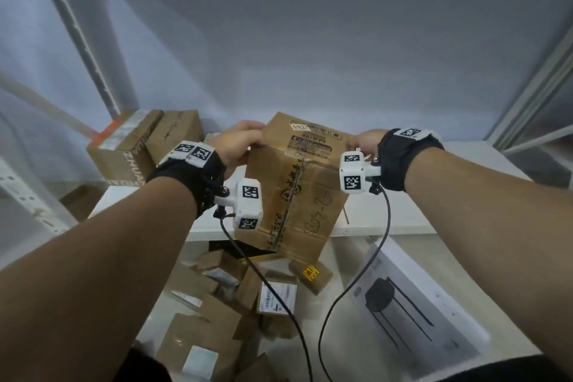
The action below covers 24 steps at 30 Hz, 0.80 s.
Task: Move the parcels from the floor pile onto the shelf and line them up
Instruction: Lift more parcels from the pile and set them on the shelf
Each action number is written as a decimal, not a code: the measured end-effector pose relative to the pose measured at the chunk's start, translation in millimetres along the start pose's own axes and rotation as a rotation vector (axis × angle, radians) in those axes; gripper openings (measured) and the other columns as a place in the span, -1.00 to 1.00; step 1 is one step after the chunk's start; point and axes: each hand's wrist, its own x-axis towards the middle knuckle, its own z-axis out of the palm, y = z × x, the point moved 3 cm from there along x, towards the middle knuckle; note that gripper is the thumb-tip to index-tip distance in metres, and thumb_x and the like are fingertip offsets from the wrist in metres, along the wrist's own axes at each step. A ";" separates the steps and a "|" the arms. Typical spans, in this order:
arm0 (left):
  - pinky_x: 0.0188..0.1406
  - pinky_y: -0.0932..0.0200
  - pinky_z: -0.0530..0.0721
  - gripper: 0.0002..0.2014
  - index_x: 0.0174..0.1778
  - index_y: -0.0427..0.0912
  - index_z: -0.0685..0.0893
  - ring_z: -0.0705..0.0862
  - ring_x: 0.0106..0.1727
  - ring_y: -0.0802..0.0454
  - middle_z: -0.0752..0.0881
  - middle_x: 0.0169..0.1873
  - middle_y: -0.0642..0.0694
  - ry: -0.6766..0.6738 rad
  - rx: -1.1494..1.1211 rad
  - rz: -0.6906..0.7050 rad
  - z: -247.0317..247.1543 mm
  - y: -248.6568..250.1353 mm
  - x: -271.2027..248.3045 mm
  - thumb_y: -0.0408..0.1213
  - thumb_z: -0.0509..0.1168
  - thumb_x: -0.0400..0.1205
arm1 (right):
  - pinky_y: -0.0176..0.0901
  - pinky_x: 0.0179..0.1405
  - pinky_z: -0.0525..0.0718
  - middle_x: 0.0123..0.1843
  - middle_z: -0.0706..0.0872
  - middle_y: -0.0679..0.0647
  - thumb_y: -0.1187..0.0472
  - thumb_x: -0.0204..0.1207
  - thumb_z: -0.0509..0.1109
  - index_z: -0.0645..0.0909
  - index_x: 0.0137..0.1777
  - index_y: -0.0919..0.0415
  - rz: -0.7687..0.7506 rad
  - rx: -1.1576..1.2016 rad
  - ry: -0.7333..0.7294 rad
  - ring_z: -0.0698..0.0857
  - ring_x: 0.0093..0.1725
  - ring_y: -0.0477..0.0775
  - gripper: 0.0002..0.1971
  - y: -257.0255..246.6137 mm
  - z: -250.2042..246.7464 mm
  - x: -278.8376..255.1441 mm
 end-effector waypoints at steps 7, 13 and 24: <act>-0.05 0.17 0.70 -0.41 0.48 -0.03 0.48 0.74 0.01 0.05 0.67 0.19 -0.09 0.085 -0.053 0.024 -26.2 -23.3 50.3 0.08 0.43 0.57 | -0.38 -0.32 0.66 0.14 0.70 0.27 0.22 0.74 0.15 0.60 -0.06 0.25 -0.090 0.013 0.113 0.67 -0.16 0.15 -0.77 -30.6 12.0 48.9; -0.20 0.14 0.70 -0.43 -0.14 -0.19 0.63 0.73 -0.16 -0.08 0.73 -0.08 -0.15 0.314 0.177 0.015 -27.2 -10.2 84.6 0.33 0.11 0.63 | -0.06 -0.31 0.79 0.06 0.76 0.18 -0.16 0.66 0.23 0.61 0.28 0.26 -0.054 0.695 -0.088 0.77 -0.13 0.17 -0.51 -0.1 40.2 57.7; 0.08 -0.36 0.73 -0.65 0.32 0.18 0.49 0.72 0.11 -0.33 0.63 0.11 -0.09 0.082 0.081 -0.286 -15.2 -108.2 93.3 0.15 0.25 0.65 | 0.27 0.36 0.61 0.42 0.64 -0.04 -0.19 0.62 0.23 0.27 0.60 -0.24 -0.080 0.528 -0.169 0.67 0.31 0.13 -0.45 62.2 113.8 94.4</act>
